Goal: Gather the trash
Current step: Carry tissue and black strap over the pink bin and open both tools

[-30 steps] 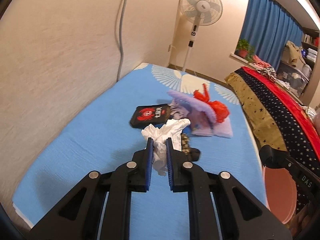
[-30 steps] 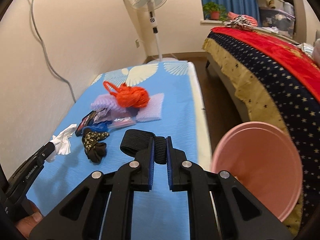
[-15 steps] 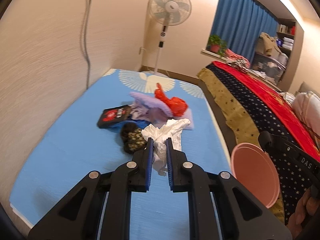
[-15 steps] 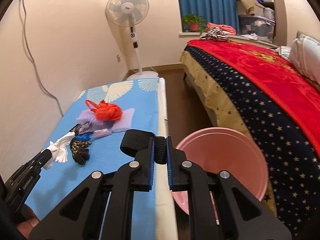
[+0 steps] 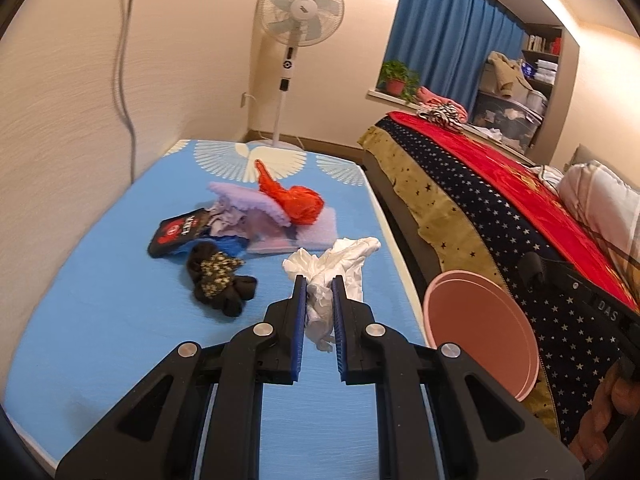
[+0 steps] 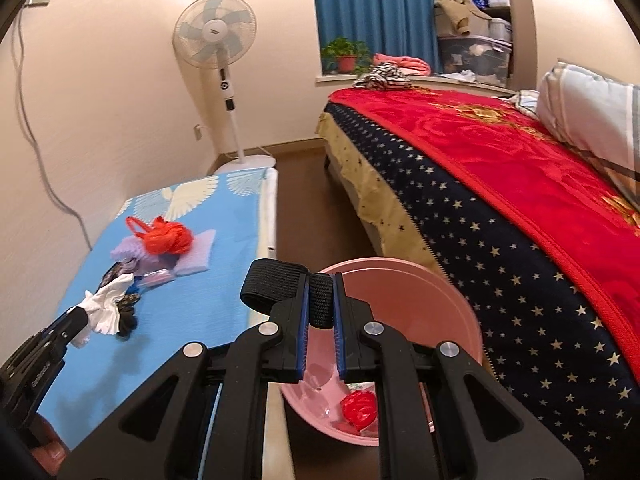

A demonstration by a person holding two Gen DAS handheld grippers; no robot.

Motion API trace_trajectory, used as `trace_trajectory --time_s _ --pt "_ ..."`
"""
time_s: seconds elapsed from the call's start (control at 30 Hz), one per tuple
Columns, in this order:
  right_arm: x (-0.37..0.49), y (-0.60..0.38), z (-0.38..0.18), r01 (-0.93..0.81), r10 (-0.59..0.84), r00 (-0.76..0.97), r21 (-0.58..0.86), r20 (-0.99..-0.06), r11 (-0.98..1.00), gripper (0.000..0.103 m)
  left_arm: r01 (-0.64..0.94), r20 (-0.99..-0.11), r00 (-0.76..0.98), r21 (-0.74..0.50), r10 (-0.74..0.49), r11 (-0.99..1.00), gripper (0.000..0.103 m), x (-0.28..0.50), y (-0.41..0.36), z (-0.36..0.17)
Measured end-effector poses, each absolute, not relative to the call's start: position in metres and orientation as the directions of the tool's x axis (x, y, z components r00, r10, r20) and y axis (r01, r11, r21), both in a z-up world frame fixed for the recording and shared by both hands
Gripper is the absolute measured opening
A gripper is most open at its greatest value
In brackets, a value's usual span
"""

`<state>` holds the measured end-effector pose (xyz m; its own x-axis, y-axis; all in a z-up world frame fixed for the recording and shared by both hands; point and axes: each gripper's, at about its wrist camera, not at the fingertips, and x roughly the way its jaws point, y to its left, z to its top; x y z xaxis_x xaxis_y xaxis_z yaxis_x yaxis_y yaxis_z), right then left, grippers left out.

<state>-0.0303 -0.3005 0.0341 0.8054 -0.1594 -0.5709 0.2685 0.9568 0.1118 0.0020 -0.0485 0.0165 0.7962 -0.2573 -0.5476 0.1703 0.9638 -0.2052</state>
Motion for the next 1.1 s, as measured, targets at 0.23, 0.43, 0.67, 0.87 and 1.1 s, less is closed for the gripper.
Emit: trace_trajectory --time_s 0.23,0.43,0.67,0.87,1.1 --pt "-0.027 -0.311 0.026 0.300 -0.193 0.793 0.095 -0.577 0.949 0.011 0.232 -0.541 0.785 -0.196 -0.303 0.953 0.013 0.005 -0.073 0.015" --pt "-0.027 -0.326 0.021 0.348 -0.236 0.777 0.085 -0.584 0.934 0.011 0.298 -0.539 0.765 -0.188 -0.352 0.936 0.013 0.006 -0.101 0.010" --pt "-0.031 -0.352 0.015 0.425 -0.295 0.744 0.084 -0.599 0.901 0.011 0.359 -0.542 0.736 -0.195 -0.405 0.913 0.013 0.010 -0.135 0.006" --pt "-0.032 -0.368 0.011 0.468 -0.333 0.723 0.075 -0.605 0.880 0.012 0.412 -0.542 0.714 -0.187 -0.444 0.892 0.013 0.012 -0.166 0.003" --pt "-0.032 -0.381 0.008 0.499 -0.351 0.710 0.085 -0.610 0.862 0.012 0.438 -0.560 0.685 -0.194 -0.466 0.878 0.013 0.018 -0.185 -0.005"
